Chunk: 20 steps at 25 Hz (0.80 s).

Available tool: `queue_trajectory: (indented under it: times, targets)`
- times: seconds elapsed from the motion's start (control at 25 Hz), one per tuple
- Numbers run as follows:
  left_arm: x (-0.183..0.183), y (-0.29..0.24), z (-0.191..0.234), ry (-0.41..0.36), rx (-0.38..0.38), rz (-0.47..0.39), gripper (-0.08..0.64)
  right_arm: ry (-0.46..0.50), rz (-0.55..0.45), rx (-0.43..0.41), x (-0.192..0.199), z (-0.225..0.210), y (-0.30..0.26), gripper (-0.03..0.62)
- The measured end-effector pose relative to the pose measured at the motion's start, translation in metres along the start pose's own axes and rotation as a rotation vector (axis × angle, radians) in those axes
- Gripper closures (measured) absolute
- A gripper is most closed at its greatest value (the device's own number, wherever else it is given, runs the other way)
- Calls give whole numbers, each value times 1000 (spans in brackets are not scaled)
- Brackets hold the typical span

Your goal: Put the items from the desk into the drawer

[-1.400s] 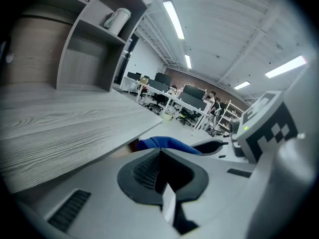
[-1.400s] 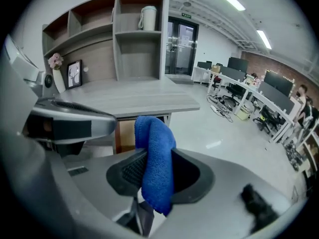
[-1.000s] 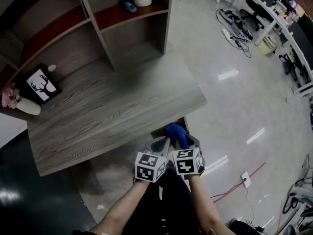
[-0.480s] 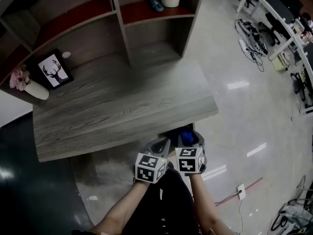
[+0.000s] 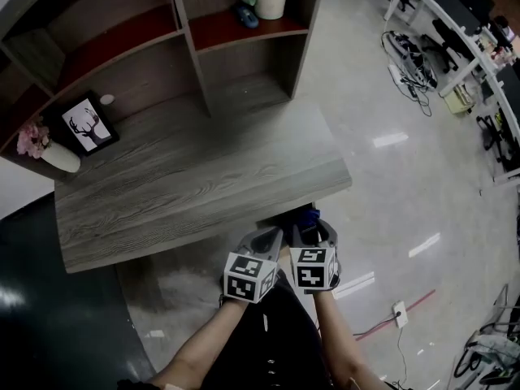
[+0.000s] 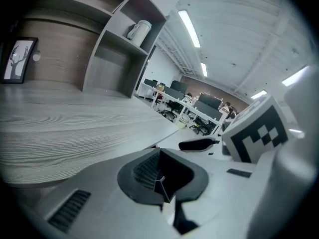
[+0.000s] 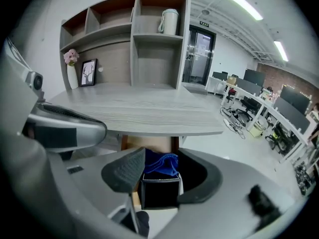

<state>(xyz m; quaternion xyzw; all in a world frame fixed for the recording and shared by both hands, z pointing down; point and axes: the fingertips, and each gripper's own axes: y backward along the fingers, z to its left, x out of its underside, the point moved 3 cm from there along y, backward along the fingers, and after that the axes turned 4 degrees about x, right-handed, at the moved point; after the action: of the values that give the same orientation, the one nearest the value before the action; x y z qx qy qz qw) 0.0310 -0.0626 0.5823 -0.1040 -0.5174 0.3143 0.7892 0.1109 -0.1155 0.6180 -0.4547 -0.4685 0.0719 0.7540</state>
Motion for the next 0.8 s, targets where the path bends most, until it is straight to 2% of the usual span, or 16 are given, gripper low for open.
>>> queue_trajectory:
  times: [0.24, 0.28, 0.4, 0.56, 0.8]
  targets:
    - [-15, 5, -13, -31, 23, -4, 549, -99, -74, -25, -18, -4, 25, 392]
    - [-19, 7, -16, -35, 27, -8, 549, -125, -94, -25, -22, -6, 31, 402]
    - [-36, 12, -26, -55, 41, -31, 549, -207, -155, -8, -36, -17, 49, 489]
    - [-68, 19, -38, -97, 66, -75, 549, -263, -249, 20, -68, -30, 74, 565]
    - [-123, 31, -64, -165, 115, -165, 549, -300, -381, 5, -111, -43, 112, 577]
